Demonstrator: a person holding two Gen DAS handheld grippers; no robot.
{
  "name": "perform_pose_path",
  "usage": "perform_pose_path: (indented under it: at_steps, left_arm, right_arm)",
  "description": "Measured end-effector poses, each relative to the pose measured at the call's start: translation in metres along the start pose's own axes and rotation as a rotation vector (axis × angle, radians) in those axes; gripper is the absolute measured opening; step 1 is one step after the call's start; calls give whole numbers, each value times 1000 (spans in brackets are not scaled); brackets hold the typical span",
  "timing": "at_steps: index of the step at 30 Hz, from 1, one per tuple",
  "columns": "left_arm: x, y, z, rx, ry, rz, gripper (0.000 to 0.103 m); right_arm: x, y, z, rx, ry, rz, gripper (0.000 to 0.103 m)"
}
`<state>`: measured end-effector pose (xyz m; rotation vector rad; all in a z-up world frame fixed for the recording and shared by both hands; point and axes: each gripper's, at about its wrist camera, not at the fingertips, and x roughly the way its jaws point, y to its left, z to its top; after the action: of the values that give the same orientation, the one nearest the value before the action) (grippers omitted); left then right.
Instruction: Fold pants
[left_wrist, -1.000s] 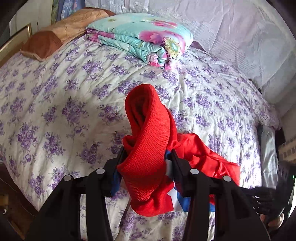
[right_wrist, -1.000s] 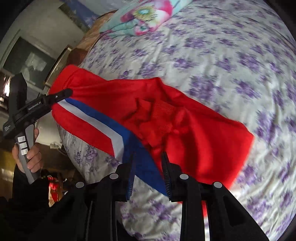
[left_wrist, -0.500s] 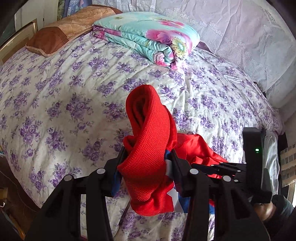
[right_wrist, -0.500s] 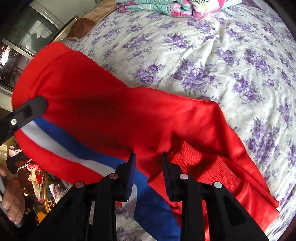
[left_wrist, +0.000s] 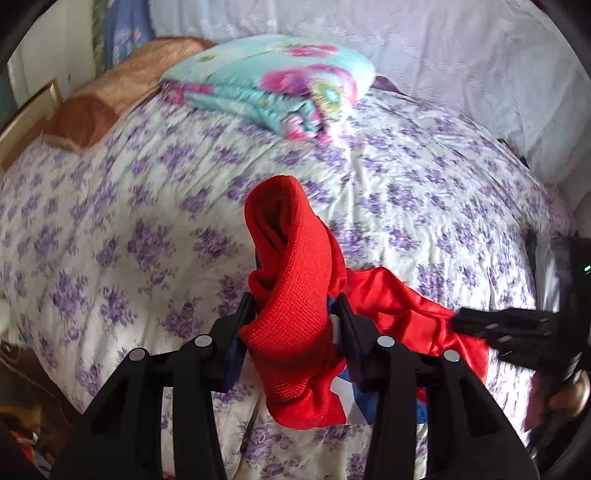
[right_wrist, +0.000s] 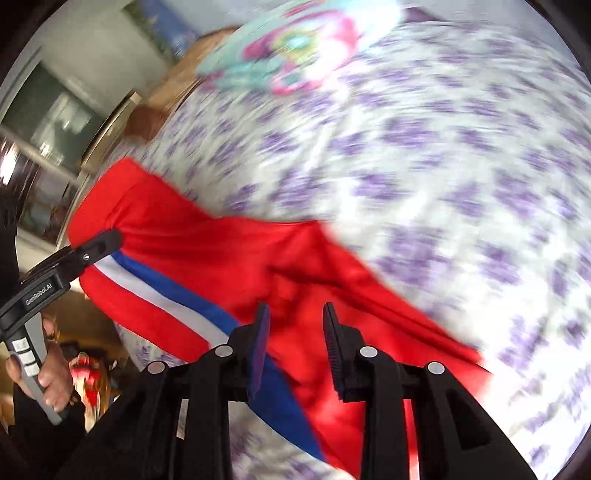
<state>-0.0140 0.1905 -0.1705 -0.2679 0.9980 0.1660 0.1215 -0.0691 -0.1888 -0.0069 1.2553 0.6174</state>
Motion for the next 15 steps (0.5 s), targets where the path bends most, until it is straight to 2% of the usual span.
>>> perform_pose_path:
  at_steps: [5,6,7,8,10,11,12,13,15]
  left_arm:
    - [-12,-78,1,204,-37,-58,38]
    - [-10,-97,-1,245,-28,-96,29]
    - [-6,-118,-4,295,-7,-149,23]
    - [2,-142,-11,352,17,-188,22]
    - [26,-188,-32,471,74,-230,17]
    - [45,-210,-47,529,128,-236,13]
    - [61,-227,-62,574,190,-230,4]
    - [73,-241,-76,615,242,-232,1]
    - [67,-260,-98,686,247,-260,1]
  right_arm:
    - [-76,-89,-70,259,-82,-103,31]
    - [-86,-99,-87,312,-102,-116,32]
    - [-95,-110,-103,361,-122,-126,32]
    - [-102,-122,-122,412,-141,-137,32]
    - [-111,-141,-151,496,-164,-145,32]
    - [-110,-148,-162,533,-165,-143,32]
    - [-105,-155,-167,558,-162,-143,32]
    - [-104,-160,-176,575,-159,-142,32]
    - [-100,-159,-186,591,-157,-135,32]
